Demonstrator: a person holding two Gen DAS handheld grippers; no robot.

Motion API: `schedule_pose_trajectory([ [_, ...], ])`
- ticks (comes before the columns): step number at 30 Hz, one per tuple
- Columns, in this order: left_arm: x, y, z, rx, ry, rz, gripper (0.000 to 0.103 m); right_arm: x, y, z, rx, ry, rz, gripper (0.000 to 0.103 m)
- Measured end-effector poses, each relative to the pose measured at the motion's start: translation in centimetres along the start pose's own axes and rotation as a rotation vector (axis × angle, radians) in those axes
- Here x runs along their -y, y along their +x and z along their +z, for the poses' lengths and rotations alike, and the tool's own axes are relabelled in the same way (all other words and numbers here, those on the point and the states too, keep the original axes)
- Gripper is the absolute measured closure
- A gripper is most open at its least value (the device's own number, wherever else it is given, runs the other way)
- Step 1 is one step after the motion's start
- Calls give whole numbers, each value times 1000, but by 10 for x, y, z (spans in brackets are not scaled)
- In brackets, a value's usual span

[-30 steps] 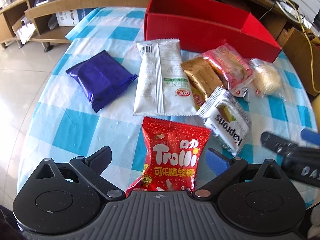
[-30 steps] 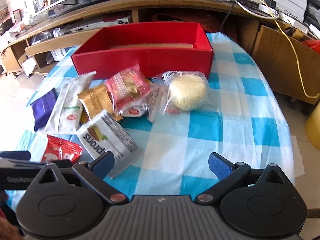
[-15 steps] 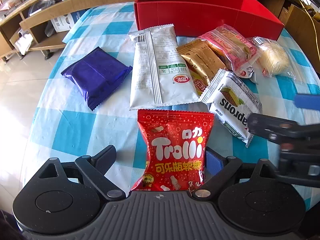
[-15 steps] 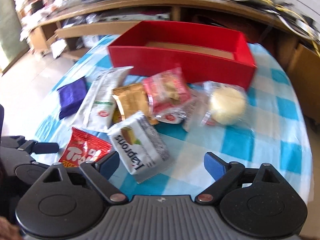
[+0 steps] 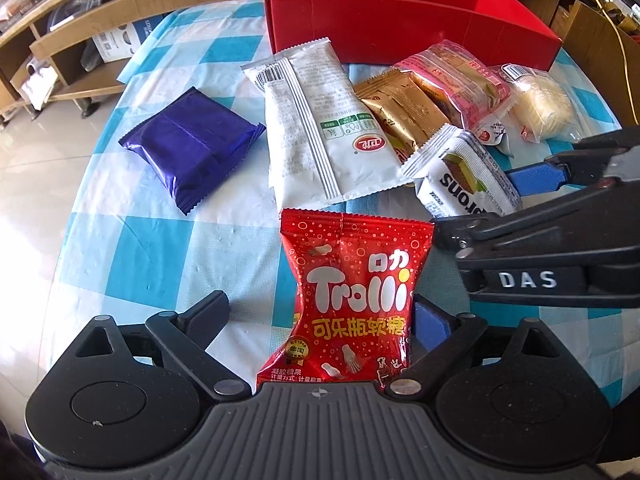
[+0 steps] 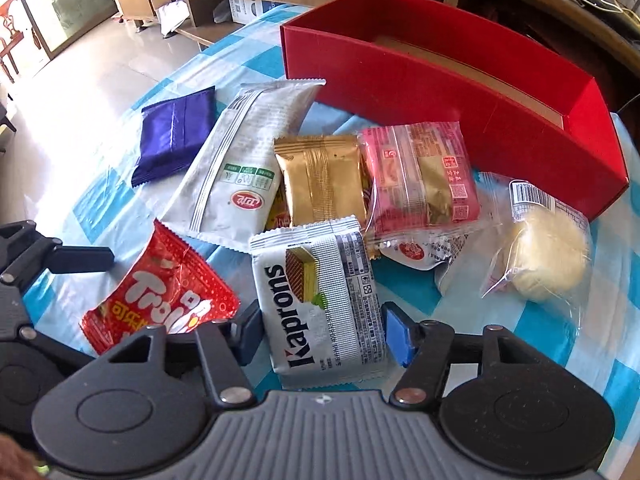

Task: Organize snacks
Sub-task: 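Close left gripper on the Trolli bag while right gripper grasps the Kapron pack, then lift and carry both held snacks over the red box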

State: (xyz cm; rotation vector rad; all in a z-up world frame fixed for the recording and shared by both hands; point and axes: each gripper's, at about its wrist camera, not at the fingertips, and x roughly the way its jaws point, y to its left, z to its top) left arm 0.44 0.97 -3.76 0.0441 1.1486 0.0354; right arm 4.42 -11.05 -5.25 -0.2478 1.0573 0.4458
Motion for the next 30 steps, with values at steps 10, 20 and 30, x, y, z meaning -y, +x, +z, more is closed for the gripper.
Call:
schedule_pose_trajectory([
  [10, 6, -8, 0, 20, 31, -29, 35, 13, -34, -24, 31, 51, 13, 32],
  [20, 9, -6, -3, 32, 35, -43, 19, 28, -48, -35, 60, 124, 8, 32],
  [30, -2, -12, -7, 26, -18, -13, 38, 25, -60, -36, 100, 123, 13, 32],
])
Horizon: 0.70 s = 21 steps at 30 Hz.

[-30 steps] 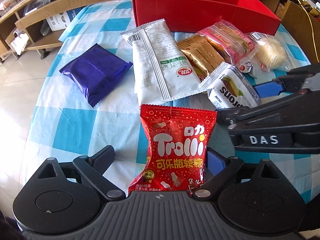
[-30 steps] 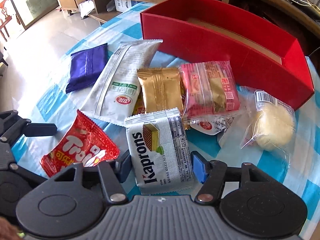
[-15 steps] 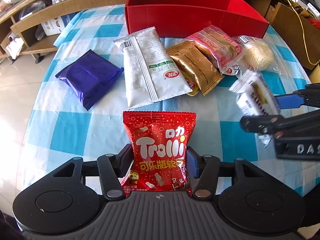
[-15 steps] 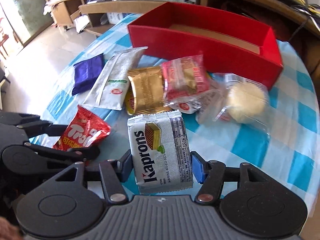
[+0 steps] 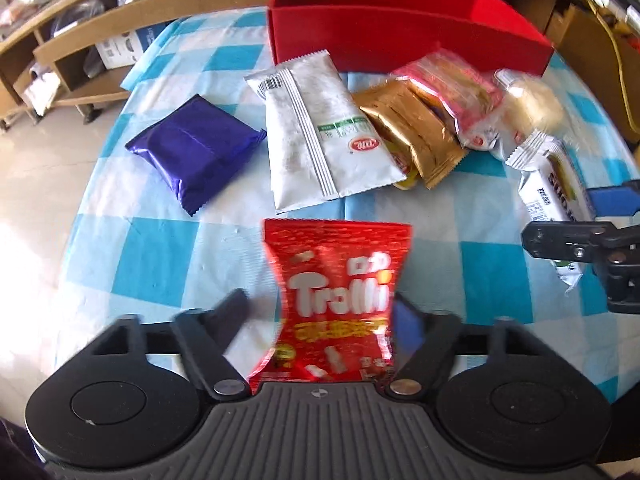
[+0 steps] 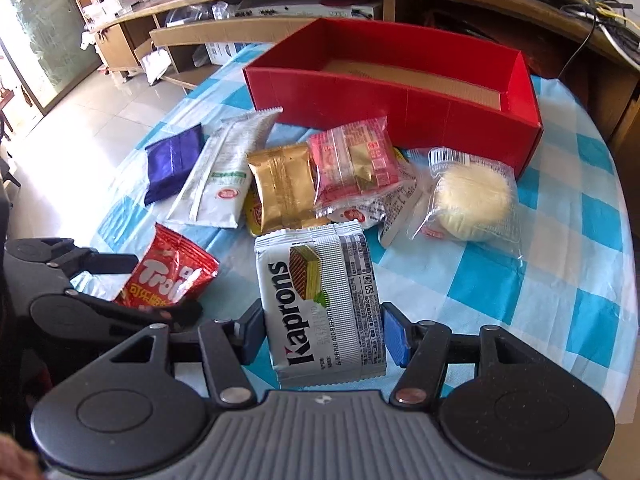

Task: Organize snacks
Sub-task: 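Lift and carry both held snacks over the red box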

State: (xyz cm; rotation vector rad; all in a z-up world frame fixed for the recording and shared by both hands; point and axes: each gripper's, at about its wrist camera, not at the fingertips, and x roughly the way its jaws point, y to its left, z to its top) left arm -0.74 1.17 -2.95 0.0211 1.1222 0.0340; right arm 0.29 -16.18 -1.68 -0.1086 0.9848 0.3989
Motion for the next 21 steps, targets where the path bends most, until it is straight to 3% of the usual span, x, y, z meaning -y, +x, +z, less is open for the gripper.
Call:
schedule_pose_trajectory([
  [1, -1, -3, 0, 5, -3, 8, 43, -1, -2, 1, 6, 0, 0, 32],
  [9, 0, -17, 0, 18, -4, 29, 46, -15, -21, 10, 66, -32, -17, 32],
  [14, 2, -34, 16, 72, 1, -25, 46, -7, -30, 20, 103, 17, -28, 32],
  [21, 5, -36, 51, 130, 14, -97, 45, -3, -16, 38, 77, 52, -57, 32],
])
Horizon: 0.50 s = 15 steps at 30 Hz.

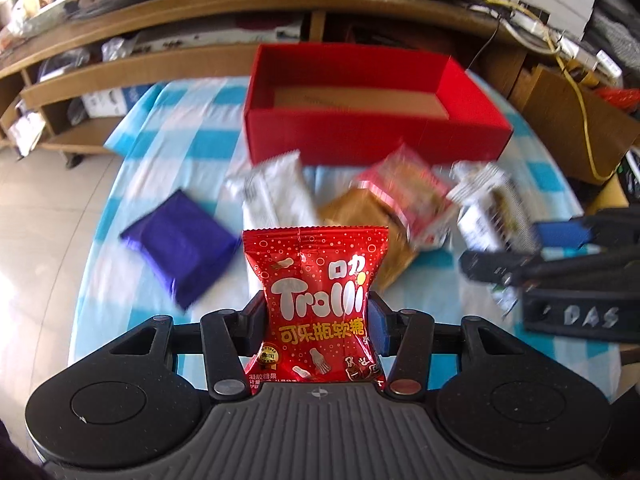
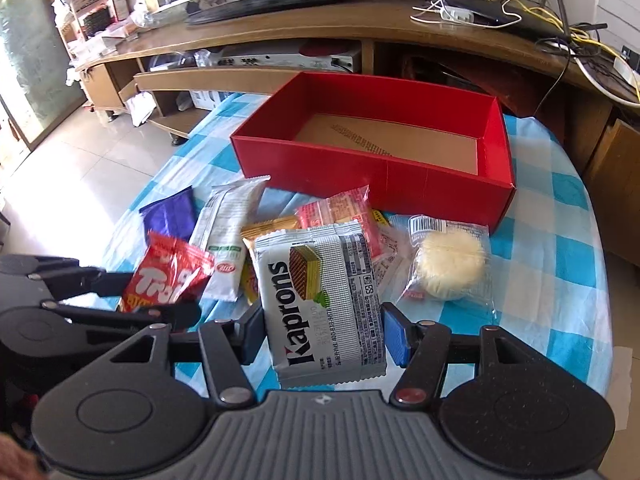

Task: Organize snacks
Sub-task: 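Lift and carry both held snacks over the red box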

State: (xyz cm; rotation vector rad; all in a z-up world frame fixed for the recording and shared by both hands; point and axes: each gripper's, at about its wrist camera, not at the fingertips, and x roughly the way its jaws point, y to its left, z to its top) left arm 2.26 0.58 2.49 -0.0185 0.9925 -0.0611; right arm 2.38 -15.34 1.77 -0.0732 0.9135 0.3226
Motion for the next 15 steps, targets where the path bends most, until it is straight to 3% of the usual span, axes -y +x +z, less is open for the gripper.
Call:
schedule_pose_trajectory([
  [15, 0, 35, 85, 60, 3, -40, 46, 21, 16, 67, 38, 57, -79, 32],
])
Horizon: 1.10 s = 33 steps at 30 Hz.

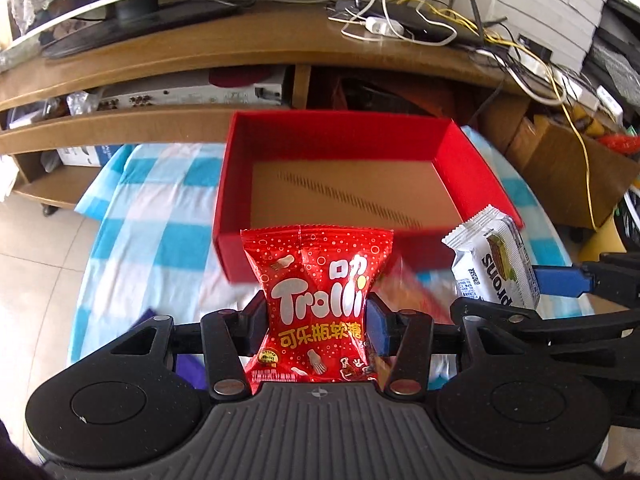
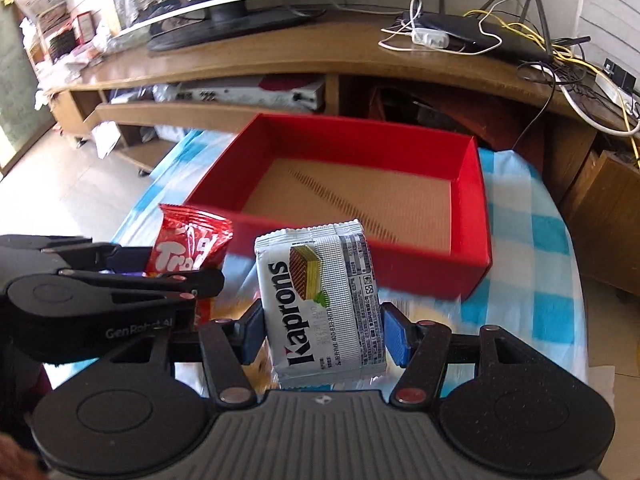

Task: Organize snacks
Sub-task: 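Lift and carry both held snacks over the red box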

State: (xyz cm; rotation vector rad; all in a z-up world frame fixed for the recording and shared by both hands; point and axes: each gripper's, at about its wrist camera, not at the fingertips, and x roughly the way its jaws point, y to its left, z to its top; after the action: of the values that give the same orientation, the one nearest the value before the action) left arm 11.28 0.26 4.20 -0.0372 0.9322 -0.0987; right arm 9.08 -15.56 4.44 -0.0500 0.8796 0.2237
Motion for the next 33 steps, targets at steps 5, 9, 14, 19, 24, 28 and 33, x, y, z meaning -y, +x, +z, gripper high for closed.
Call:
schedule_pose_trajectory([
  [5, 1, 8, 24, 27, 4, 9, 46, 11, 10, 23, 20, 32, -3, 32],
  [9, 4, 17, 41, 37, 13, 22, 46, 19, 18, 37, 29, 56, -7, 32],
  [14, 6, 28, 55, 47, 19, 44, 47, 29, 31, 51, 36, 69, -3, 32],
  [19, 5, 41, 69, 52, 14, 63, 48, 35, 47, 65, 43, 83, 1, 32],
  [24, 2, 56, 78, 50, 6, 75, 48, 40, 64, 74, 39, 91, 1, 32],
  [28, -1, 69, 80, 30, 0, 87, 48, 43, 80, 76, 27, 92, 5, 32],
  [33, -7, 84, 78, -1, -7, 99, 48, 42, 96, 74, 5, 83, 4, 32],
])
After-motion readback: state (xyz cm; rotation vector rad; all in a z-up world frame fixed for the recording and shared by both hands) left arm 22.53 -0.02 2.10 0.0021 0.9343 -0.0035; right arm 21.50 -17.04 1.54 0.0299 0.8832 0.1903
